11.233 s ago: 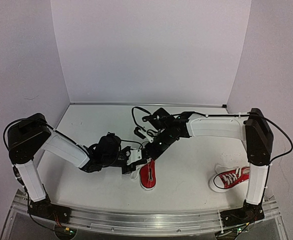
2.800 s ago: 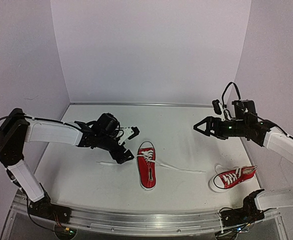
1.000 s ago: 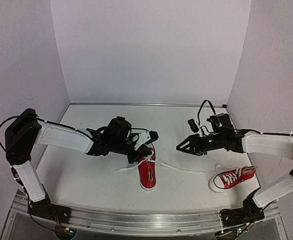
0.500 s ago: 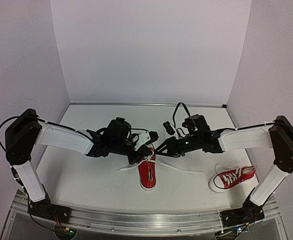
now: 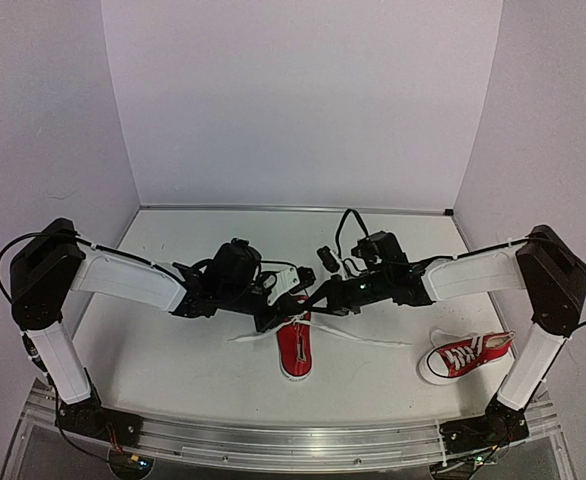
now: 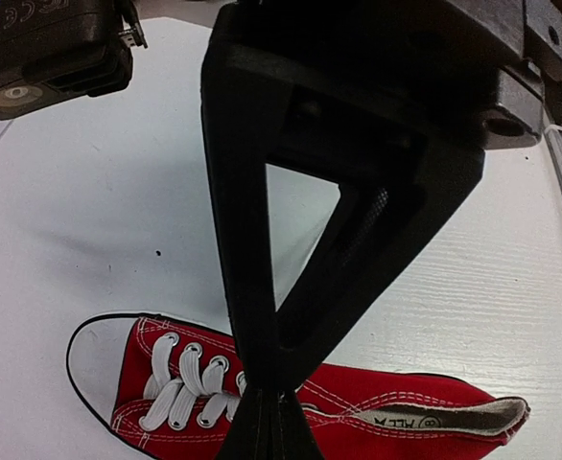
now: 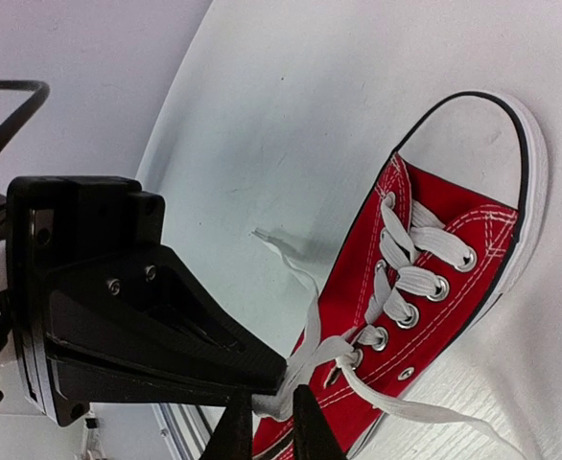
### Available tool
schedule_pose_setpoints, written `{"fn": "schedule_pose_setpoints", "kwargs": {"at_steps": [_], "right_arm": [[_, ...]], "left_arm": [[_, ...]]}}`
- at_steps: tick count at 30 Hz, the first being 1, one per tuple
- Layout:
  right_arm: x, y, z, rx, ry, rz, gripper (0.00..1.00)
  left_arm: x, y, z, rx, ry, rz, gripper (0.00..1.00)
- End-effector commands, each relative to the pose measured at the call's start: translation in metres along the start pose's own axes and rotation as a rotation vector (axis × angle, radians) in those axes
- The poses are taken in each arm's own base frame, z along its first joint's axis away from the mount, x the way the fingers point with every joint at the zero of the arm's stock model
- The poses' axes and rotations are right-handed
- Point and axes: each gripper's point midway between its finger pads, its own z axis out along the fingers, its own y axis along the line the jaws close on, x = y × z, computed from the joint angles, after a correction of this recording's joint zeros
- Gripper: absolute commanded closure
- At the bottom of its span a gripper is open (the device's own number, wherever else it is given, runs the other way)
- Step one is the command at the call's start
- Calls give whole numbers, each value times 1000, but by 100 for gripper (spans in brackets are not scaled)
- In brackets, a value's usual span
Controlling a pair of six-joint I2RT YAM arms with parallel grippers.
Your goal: Tie the shoes
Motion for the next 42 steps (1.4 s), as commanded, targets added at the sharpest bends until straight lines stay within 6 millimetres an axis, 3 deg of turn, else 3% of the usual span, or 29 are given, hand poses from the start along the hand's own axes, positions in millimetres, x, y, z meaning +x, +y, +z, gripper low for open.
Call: {"fn": "schedule_pose_setpoints", "kwargs": {"at_steps": [1,5,16,20,29,42], "right_arm": [[-13,12,5,-37,-22,-39,100],[-13,12,4,-33,-26,-39,100],[-16,14,-6,-12,-59,-51,100],[-15,15,-7,-11,-61,-53,100],[-16,16,-6,-20,-56,-54,100],[-18,16,-7,-14,-60,-57,100]], "left_arm": [[-24,1,-6,-7,-84,44,100],[-21,3,-7,-23,-71,43,97],[-2,11,-9,-82,-5,42,77],[2,10,-4,-74,5,40,78],[-8,10,8,-44,-16,24,93],[5,11,9,-54,29,-8,87]]}}
